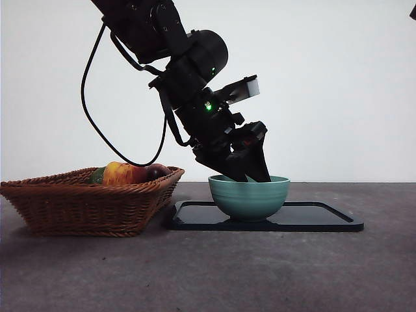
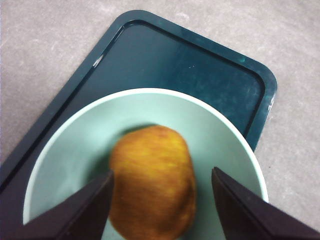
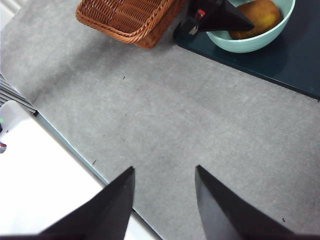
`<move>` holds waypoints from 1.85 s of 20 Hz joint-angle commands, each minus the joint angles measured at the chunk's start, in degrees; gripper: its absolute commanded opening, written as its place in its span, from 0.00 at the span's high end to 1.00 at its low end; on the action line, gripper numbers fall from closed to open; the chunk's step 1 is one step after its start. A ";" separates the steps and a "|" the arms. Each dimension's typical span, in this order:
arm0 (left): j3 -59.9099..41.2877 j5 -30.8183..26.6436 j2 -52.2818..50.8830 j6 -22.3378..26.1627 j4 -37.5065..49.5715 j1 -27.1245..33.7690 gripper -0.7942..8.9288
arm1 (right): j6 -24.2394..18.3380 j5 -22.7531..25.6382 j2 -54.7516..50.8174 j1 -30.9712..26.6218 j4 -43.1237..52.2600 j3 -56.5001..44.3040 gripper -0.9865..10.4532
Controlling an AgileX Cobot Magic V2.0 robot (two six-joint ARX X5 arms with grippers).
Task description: Pick up the wifruite, put it on the bowl, pick up the plate, put it on desk
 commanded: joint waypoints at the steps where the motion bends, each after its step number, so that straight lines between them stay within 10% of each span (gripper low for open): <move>1: 1.73 -0.44 1.73 1.88 0.61 -0.87 0.60 | -0.09 -0.04 0.28 0.31 0.31 0.48 0.74; 23: 1.73 -2.25 3.67 3.96 1.79 -1.66 0.60 | -0.09 -0.02 0.28 0.31 0.26 0.48 0.74; 28: 2.80 -2.27 3.65 3.15 2.47 -1.75 0.82 | -0.20 0.00 0.28 0.31 0.28 0.48 0.74; 37: 7.80 -2.19 -3.98 -3.10 -5.27 -1.29 0.83 | -0.33 0.04 0.28 0.31 0.70 0.48 0.74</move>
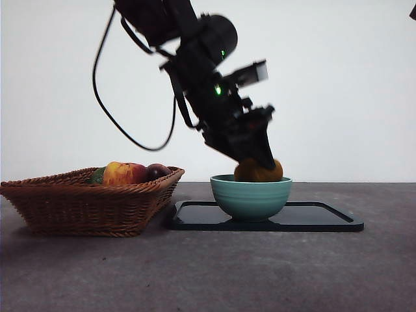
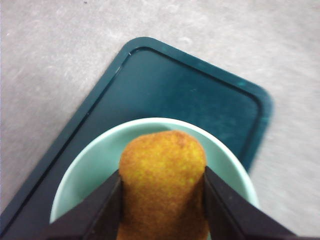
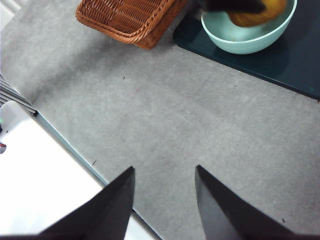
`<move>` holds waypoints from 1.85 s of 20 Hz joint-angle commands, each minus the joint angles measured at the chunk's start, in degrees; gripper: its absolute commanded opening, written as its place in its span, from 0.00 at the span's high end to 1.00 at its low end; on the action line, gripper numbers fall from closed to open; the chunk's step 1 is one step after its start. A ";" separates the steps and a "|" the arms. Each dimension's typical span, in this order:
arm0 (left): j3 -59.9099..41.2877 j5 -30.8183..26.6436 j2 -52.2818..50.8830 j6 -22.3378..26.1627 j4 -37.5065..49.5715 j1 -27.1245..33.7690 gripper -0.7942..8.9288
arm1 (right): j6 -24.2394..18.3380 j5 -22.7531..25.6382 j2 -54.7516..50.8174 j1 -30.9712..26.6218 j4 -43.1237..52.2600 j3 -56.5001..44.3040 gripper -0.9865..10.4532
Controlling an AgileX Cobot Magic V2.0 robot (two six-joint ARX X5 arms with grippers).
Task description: Pick up the wifruite, put it on the bowl, pick up the plate, put it on desk
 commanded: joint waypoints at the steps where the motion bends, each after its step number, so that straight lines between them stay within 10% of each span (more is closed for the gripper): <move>1: 2.12 0.13 -5.11 -3.93 -0.50 0.37 0.83 | -0.44 0.00 0.28 0.31 0.61 0.48 0.74; 16: -0.42 -8.52 -40.52 -19.78 -26.75 10.88 0.82 | -1.44 0.00 0.28 0.31 0.61 0.48 0.74; 27: -33.33 -15.21 -45.11 -34.56 -4.68 13.97 0.82 | -1.53 -0.02 0.28 0.31 0.63 0.48 0.74; 37: -37.64 -20.09 -29.00 -35.39 6.10 13.97 0.82 | -1.53 -0.02 0.28 0.31 0.59 0.48 0.74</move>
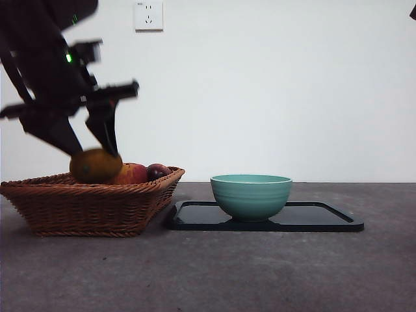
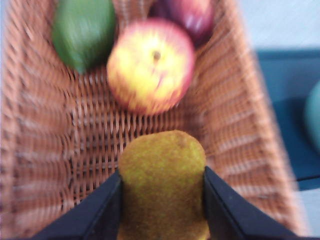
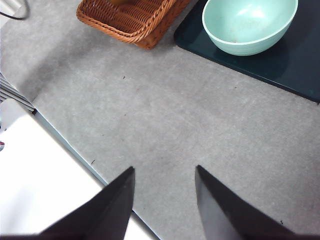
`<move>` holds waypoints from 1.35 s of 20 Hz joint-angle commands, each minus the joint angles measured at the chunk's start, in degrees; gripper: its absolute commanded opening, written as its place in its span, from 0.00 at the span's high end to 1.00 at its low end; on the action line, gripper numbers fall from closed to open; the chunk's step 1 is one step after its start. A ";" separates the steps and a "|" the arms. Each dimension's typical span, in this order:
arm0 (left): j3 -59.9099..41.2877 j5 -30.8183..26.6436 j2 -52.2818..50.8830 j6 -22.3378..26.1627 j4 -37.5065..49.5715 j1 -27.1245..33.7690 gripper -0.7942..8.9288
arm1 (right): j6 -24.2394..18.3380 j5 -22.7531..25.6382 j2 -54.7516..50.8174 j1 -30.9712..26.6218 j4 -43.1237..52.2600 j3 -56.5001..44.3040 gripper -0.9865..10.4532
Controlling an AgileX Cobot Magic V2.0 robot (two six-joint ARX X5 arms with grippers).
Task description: Pick up the wifruite, put it on the bowl, pick up the plate, put it on desk
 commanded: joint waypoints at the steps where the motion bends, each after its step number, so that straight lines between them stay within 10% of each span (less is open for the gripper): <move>1: 0.57 -0.20 4.07 -0.09 0.98 -0.26 0.82 | -0.63 0.00 0.28 0.31 0.57 0.48 0.74; 6: 0.57 -0.20 7.69 -0.11 1.11 -0.37 0.82 | -0.63 0.00 0.28 0.31 0.59 0.48 0.74; 9: 0.59 -0.20 7.65 -0.37 0.98 -0.39 0.54 | -0.63 0.00 0.28 0.31 0.61 0.48 0.74; 17: 1.11 0.85 -4.76 0.46 -1.77 -0.48 0.53 | -0.37 0.00 0.28 0.31 2.75 0.48 0.74; 27: 1.11 31.36 -30.67 10.67 -18.21 -0.48 0.53 | -0.09 3.06 0.35 0.31 3.61 0.48 0.74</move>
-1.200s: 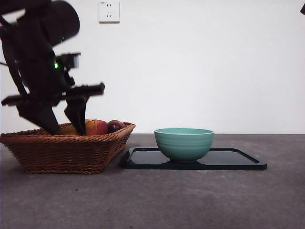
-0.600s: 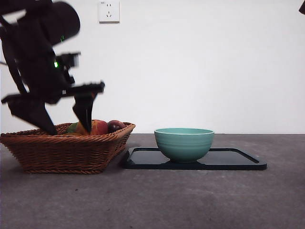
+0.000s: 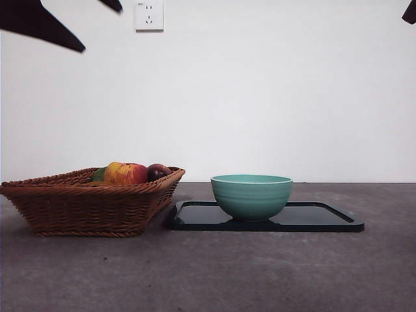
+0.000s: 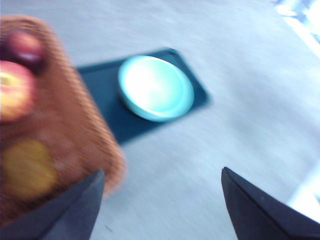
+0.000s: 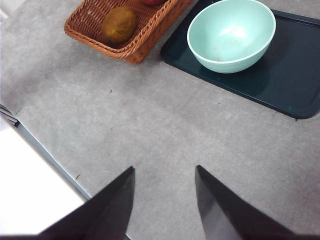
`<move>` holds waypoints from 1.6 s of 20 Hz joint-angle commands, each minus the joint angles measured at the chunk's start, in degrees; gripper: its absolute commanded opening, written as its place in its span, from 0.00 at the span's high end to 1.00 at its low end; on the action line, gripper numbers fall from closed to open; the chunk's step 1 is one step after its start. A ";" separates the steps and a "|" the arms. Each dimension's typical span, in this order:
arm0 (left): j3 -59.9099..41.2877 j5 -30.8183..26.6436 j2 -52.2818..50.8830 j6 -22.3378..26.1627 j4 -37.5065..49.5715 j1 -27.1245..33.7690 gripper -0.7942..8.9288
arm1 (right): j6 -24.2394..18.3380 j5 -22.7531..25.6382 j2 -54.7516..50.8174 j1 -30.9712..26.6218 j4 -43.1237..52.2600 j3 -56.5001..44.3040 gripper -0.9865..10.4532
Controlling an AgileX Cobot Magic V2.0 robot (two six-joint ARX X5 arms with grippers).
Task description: Pick up the wifruite, put it on the bowl, pick up the plate, put it on desk
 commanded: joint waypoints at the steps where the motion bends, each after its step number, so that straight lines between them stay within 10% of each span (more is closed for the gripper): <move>1: 1.07 4.59 -2.01 3.85 -3.28 -0.33 0.53 | 0.09 0.09 0.33 0.31 0.59 0.48 0.74; 16: 1.07 8.41 -3.89 9.49 -11.85 -0.33 0.53 | 3.13 0.09 0.35 0.31 0.70 0.48 0.74; 21: 1.07 8.41 -3.89 9.49 -11.85 -0.33 0.53 | 12.15 0.92 1.88 0.22 7.74 1.46 0.66; 32: 1.07 8.41 -3.89 9.49 -11.85 -0.33 0.53 | 10.80 9.46 30.86 0.09 10.47 21.46 0.66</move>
